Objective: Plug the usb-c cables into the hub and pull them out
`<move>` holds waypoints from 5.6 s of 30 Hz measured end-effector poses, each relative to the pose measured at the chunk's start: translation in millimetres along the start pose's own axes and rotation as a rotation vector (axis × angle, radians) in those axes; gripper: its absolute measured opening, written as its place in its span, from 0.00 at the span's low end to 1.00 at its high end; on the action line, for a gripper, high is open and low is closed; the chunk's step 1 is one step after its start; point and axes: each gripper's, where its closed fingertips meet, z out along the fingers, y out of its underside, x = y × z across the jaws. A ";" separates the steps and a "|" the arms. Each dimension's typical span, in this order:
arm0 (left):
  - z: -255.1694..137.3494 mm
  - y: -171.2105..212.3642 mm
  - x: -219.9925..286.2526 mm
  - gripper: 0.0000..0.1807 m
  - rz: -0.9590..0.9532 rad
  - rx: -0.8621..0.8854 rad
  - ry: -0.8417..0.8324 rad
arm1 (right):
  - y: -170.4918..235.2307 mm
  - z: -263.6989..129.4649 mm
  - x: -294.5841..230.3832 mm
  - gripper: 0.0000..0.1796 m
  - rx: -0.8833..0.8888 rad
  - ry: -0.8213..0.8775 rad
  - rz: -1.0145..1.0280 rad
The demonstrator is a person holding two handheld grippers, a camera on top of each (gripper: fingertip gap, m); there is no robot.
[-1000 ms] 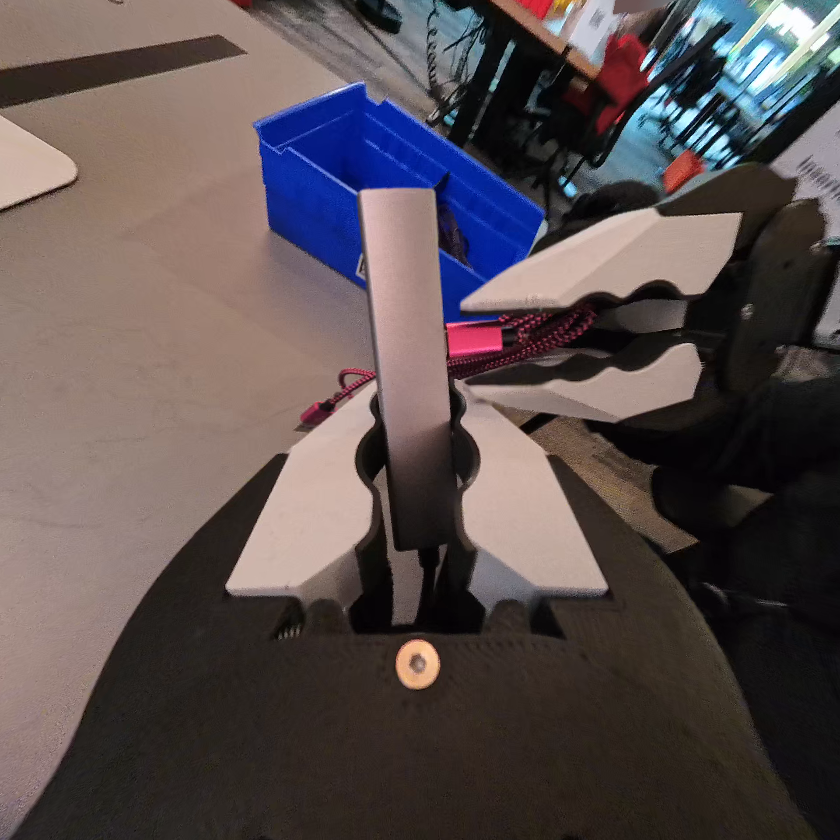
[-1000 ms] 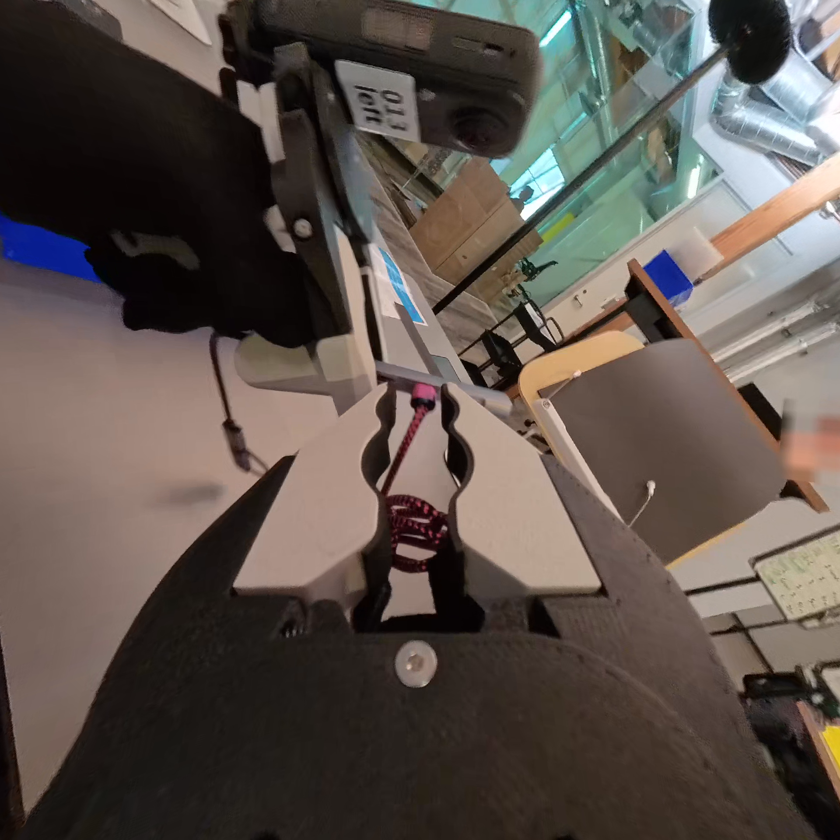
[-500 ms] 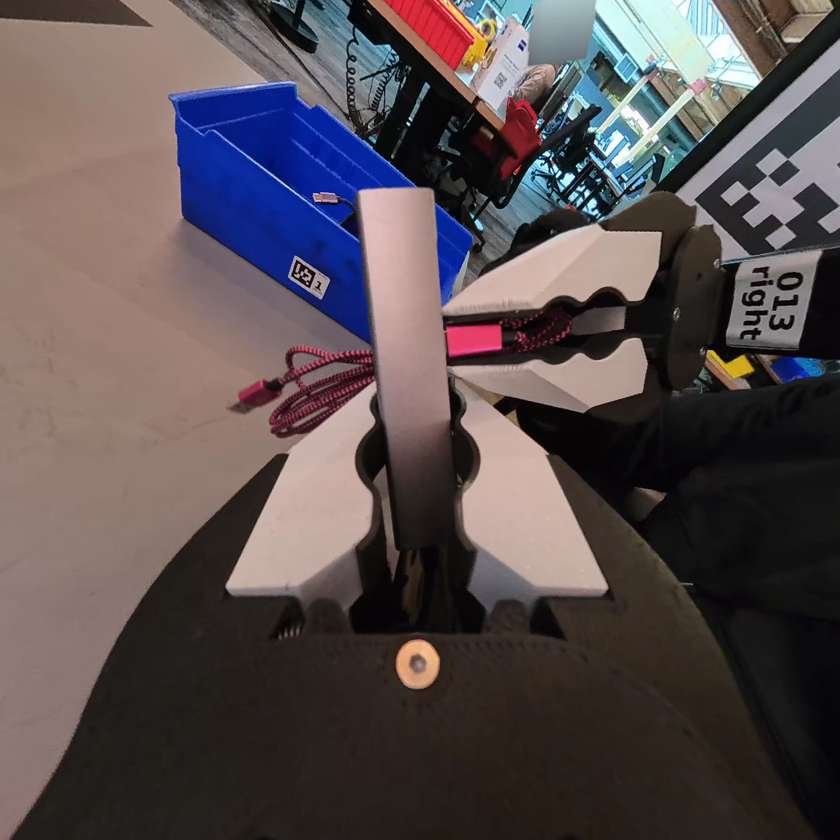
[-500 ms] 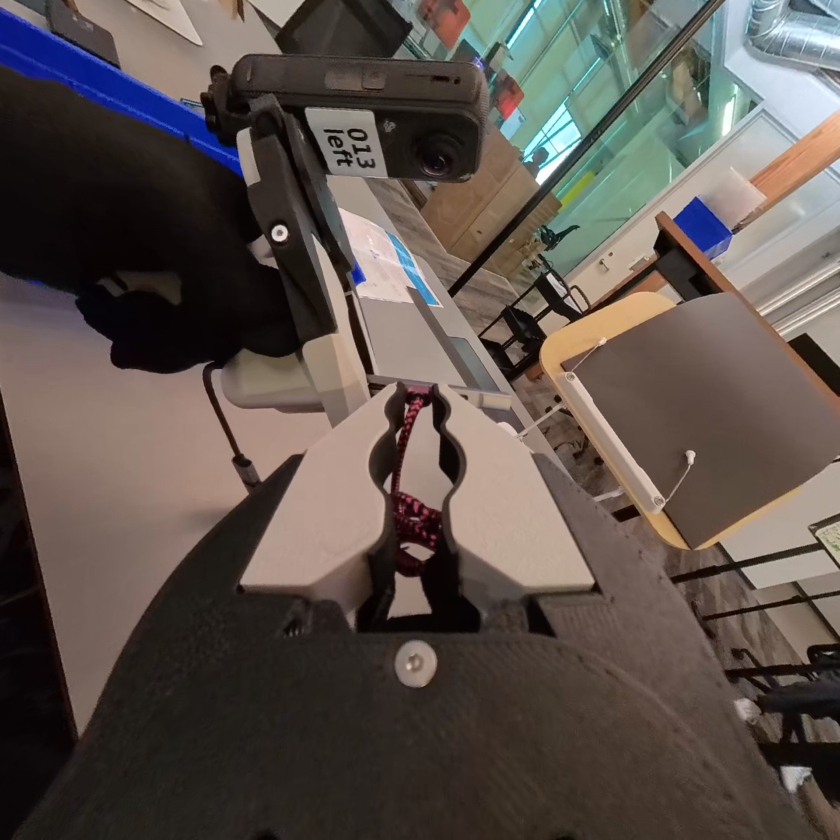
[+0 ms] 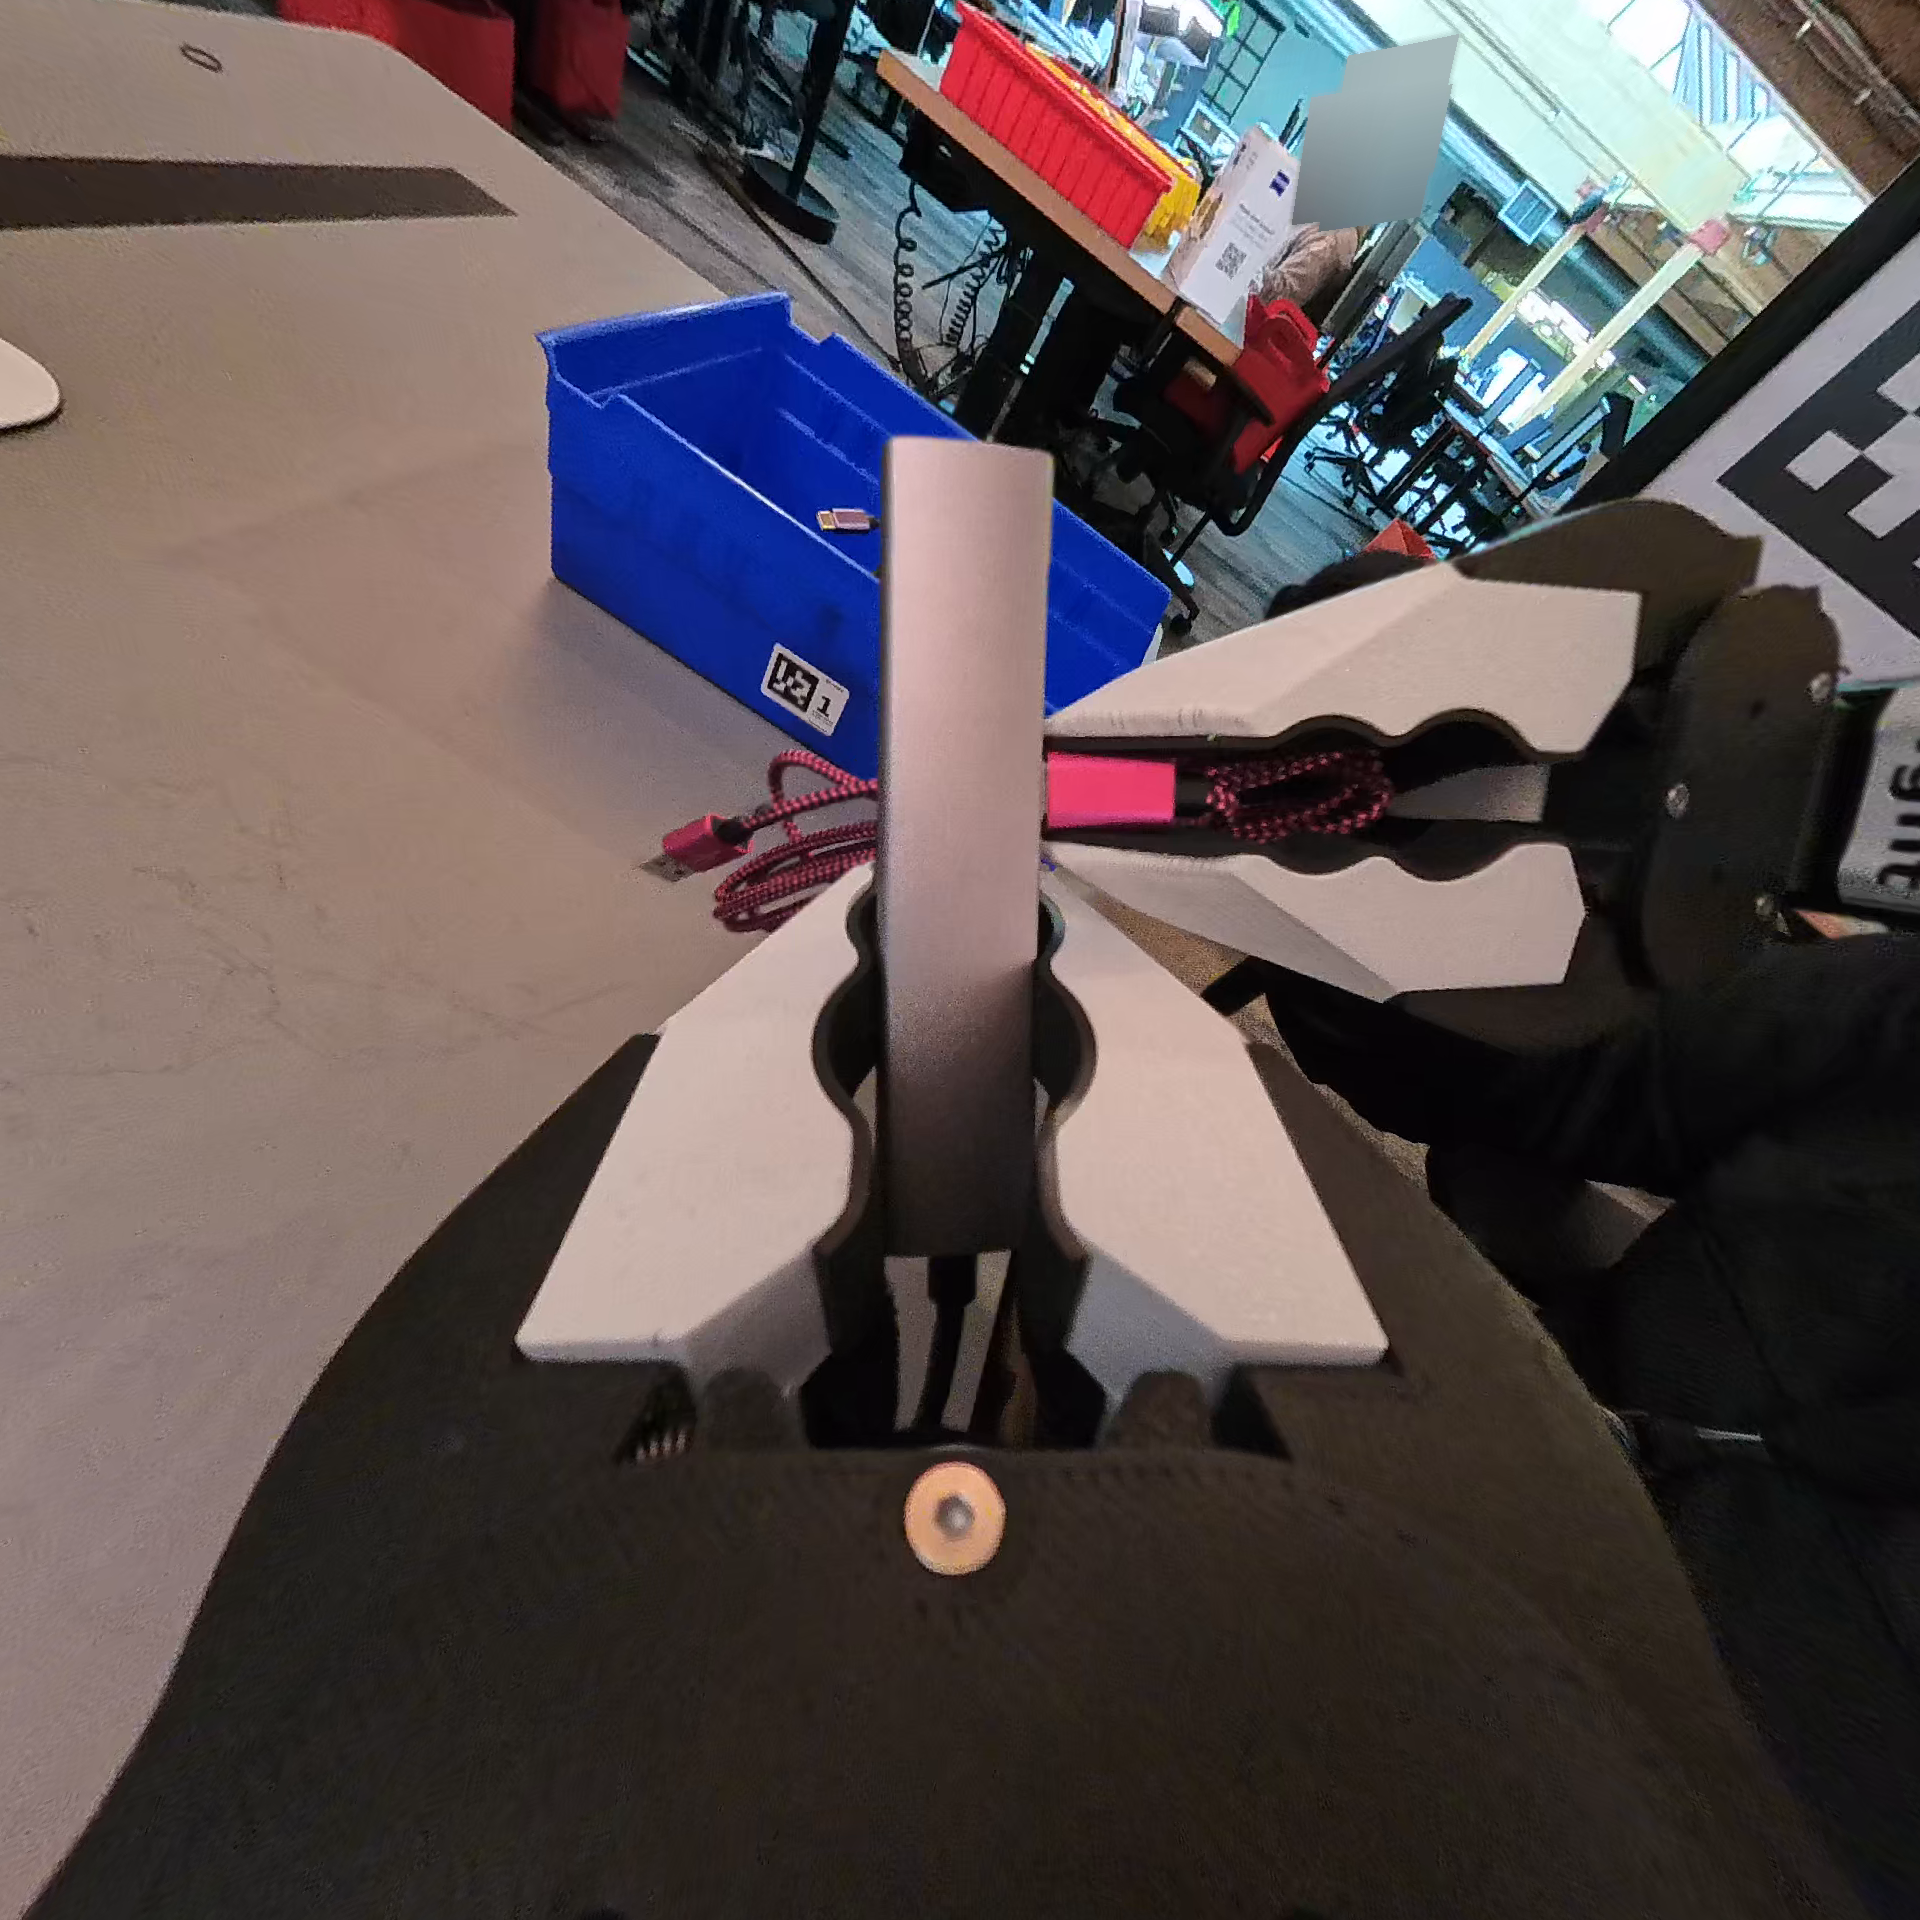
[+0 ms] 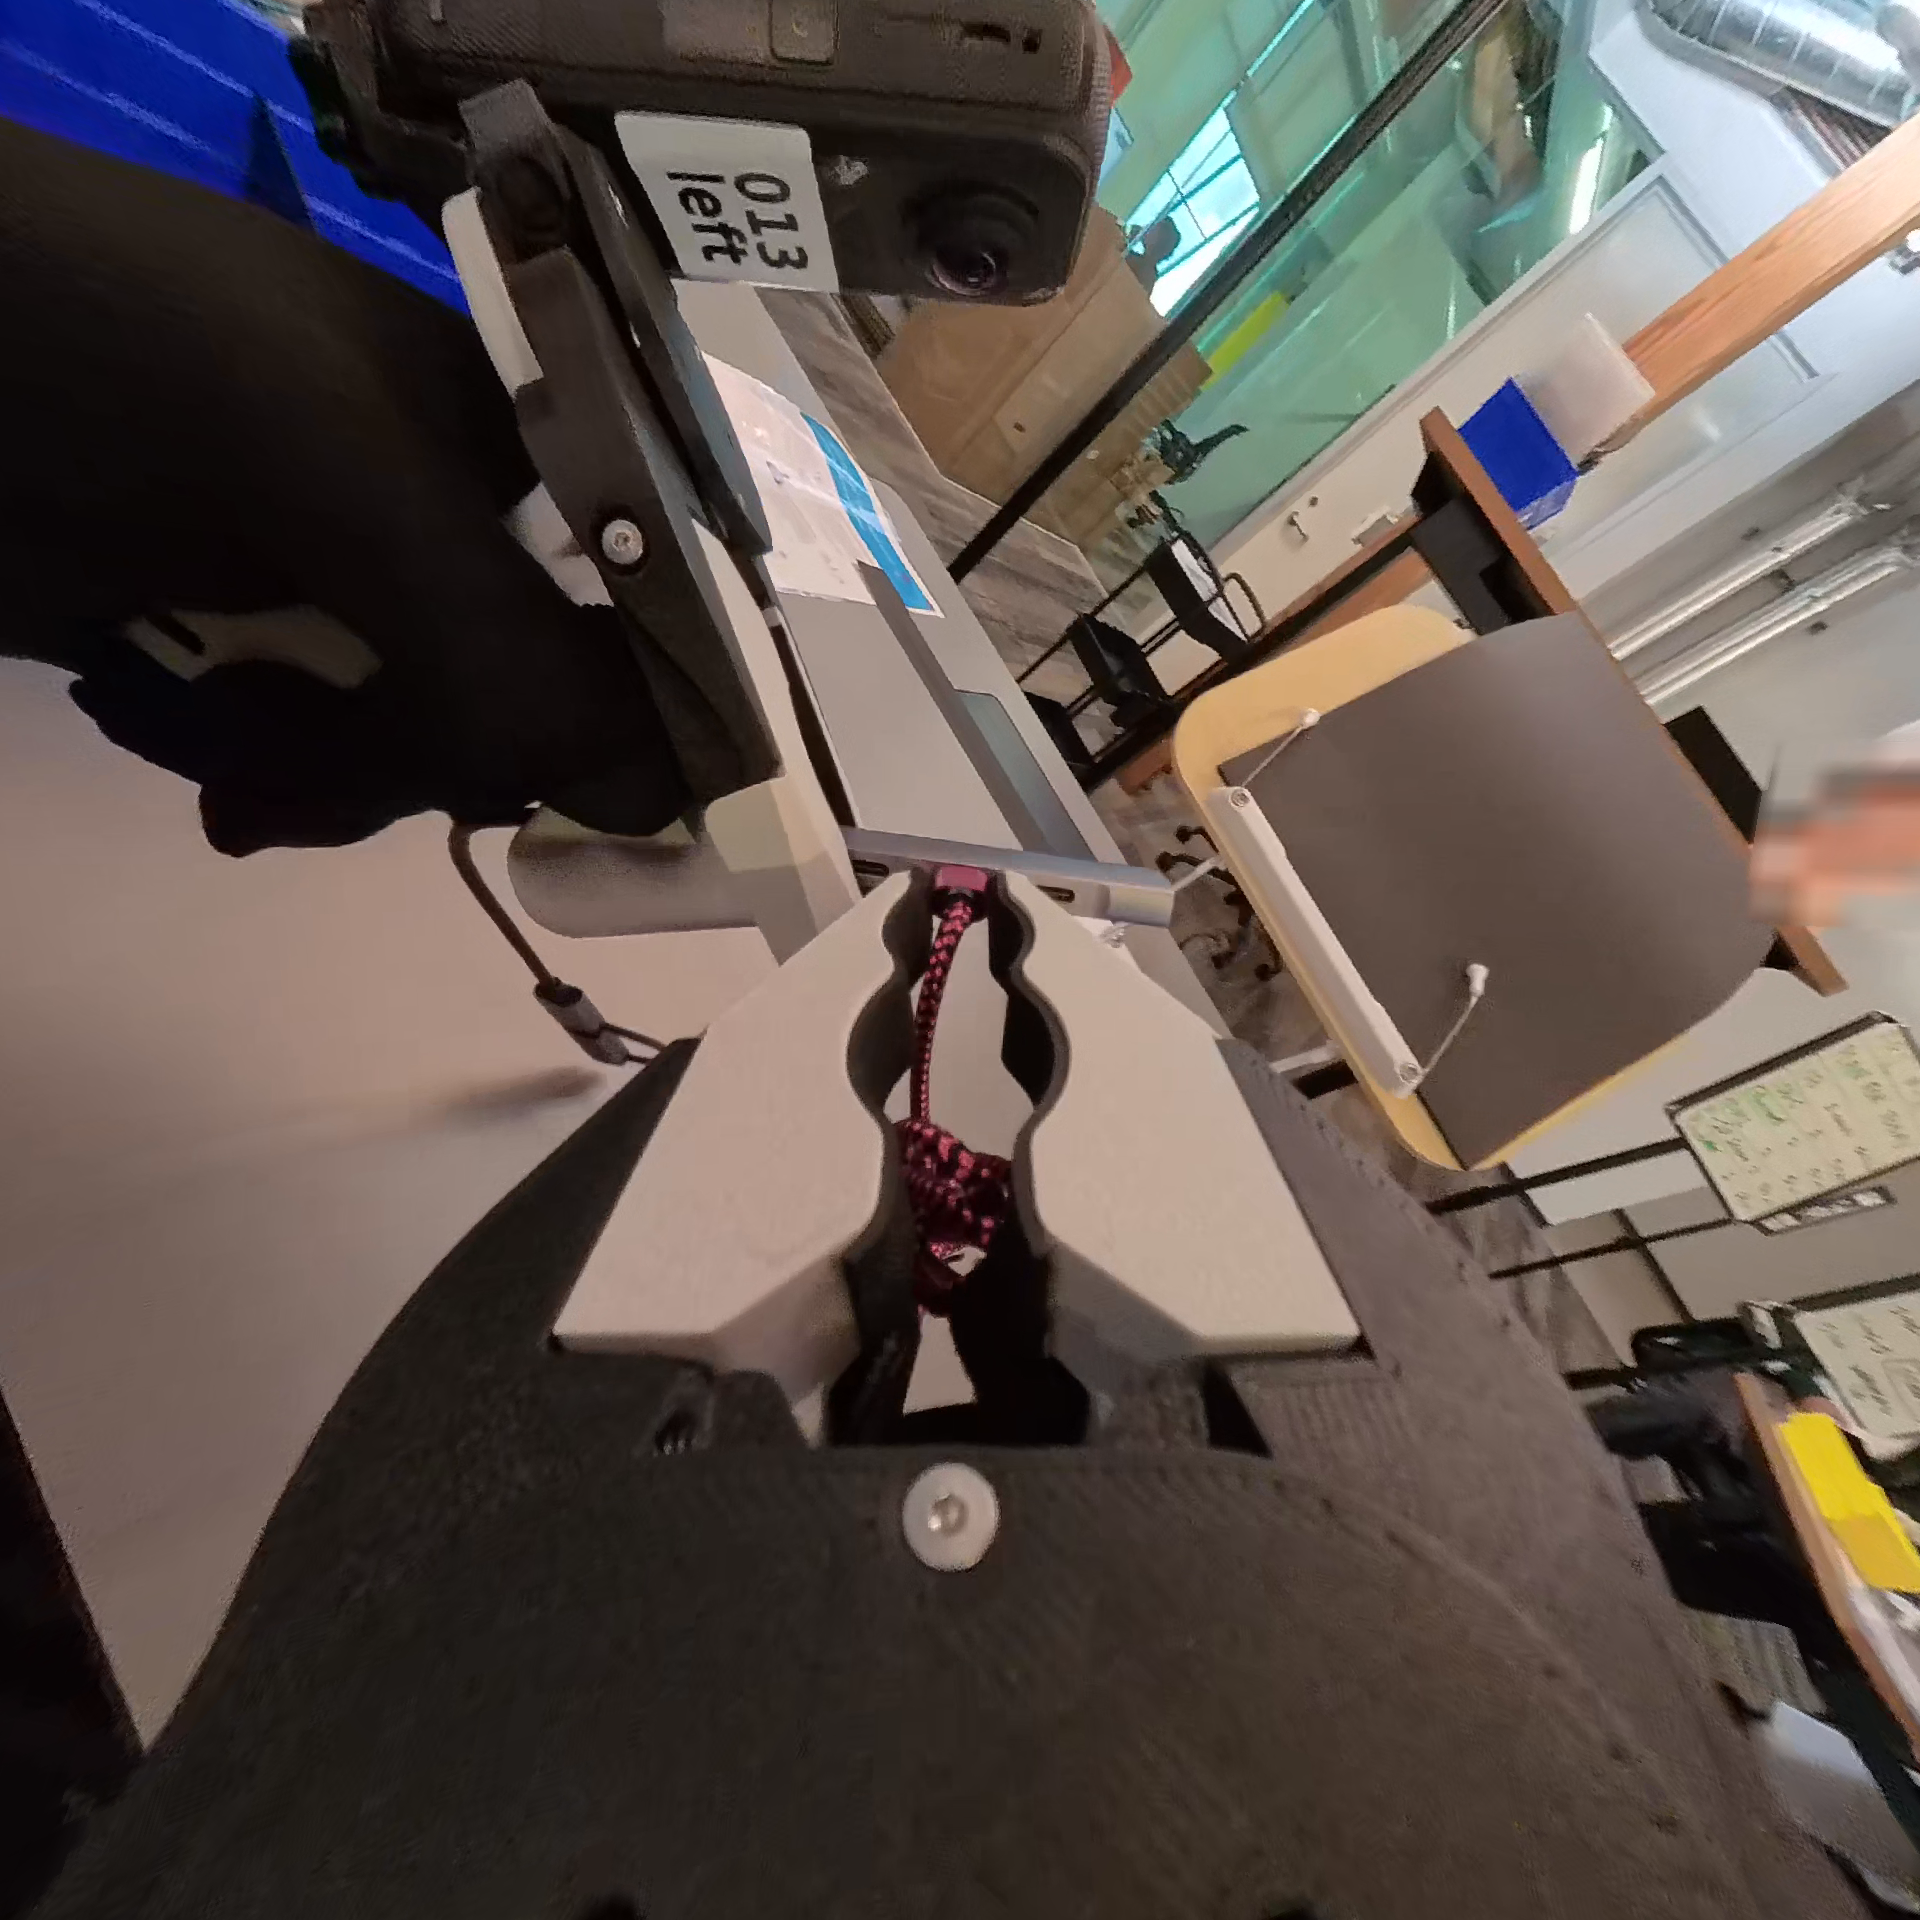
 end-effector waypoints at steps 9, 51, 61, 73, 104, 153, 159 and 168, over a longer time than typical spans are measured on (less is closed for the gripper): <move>2.6 -11.0 0.1 0.12 -0.063 0.103 0.041 | 4.1 0.5 5.5 0.05 0.041 -0.084 0.090; -38.0 -20.3 -25.3 0.12 -0.030 0.241 -0.184 | 134.0 -145.1 183.8 0.05 -0.152 0.059 0.578; -25.6 -4.8 -26.7 0.12 -0.045 0.179 -0.169 | 307.0 -150.0 130.7 0.21 -0.671 0.068 0.741; -19.1 2.7 -26.0 0.12 -0.004 0.139 -0.184 | 329.6 -178.6 158.1 0.57 -0.882 0.079 0.602; -24.5 -26.3 6.8 0.23 0.891 0.147 -0.768 | 14.3 -46.6 43.1 0.04 0.152 -0.789 0.956; -15.1 43.6 -46.9 0.17 0.723 -0.097 -0.701 | 392.4 -20.1 127.8 0.18 -1.007 -0.414 0.729; -47.1 19.7 -49.8 0.21 0.698 -0.083 -0.760 | 376.9 -28.9 139.8 0.46 -0.953 -0.367 0.723; -175.8 -27.6 -90.9 0.28 0.577 -0.173 -1.030 | 355.9 -113.7 211.4 0.47 -0.840 -0.041 0.693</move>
